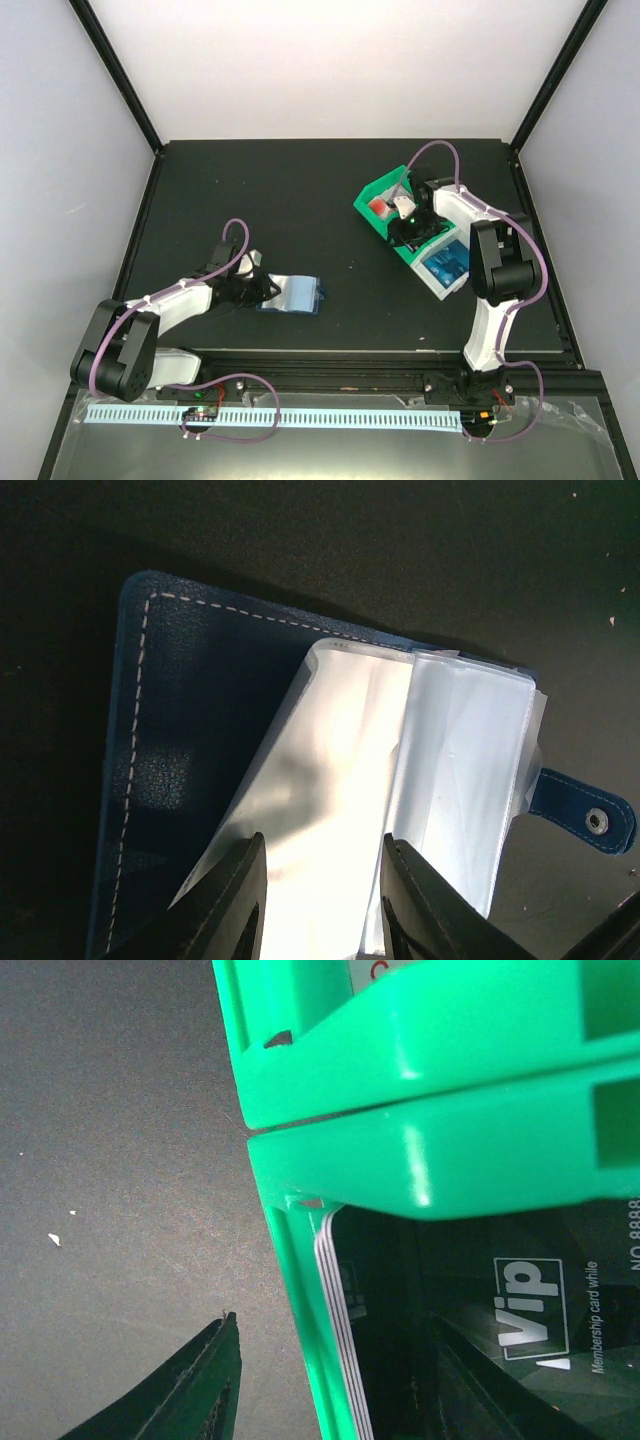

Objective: Put the credit cards into the card holder
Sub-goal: Pick up the credit card from the storage box.

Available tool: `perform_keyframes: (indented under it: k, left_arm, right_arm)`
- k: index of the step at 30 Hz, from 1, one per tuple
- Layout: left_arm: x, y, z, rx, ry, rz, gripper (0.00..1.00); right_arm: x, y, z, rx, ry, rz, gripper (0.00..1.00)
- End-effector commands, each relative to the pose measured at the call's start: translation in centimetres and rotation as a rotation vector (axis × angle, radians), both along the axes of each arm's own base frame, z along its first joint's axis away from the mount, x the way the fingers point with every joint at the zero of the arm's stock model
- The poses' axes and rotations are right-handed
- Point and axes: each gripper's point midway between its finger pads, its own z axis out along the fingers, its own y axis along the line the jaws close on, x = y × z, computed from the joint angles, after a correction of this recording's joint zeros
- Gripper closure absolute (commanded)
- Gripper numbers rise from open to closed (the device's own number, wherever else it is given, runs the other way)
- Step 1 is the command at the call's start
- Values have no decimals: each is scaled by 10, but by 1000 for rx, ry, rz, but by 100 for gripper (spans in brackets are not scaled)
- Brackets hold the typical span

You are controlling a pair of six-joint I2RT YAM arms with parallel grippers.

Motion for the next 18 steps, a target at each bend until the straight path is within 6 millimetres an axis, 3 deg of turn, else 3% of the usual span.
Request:
perform_keyframes:
  k: [1,18]
  left_arm:
    - [-15,14,-17,73,68,31,66]
    - [-18,17,-20,84,75,32,66]
  right_arm:
    - [3,7,22,33,-52,14,51]
    - [4,3,28,17,-68,-11,62]
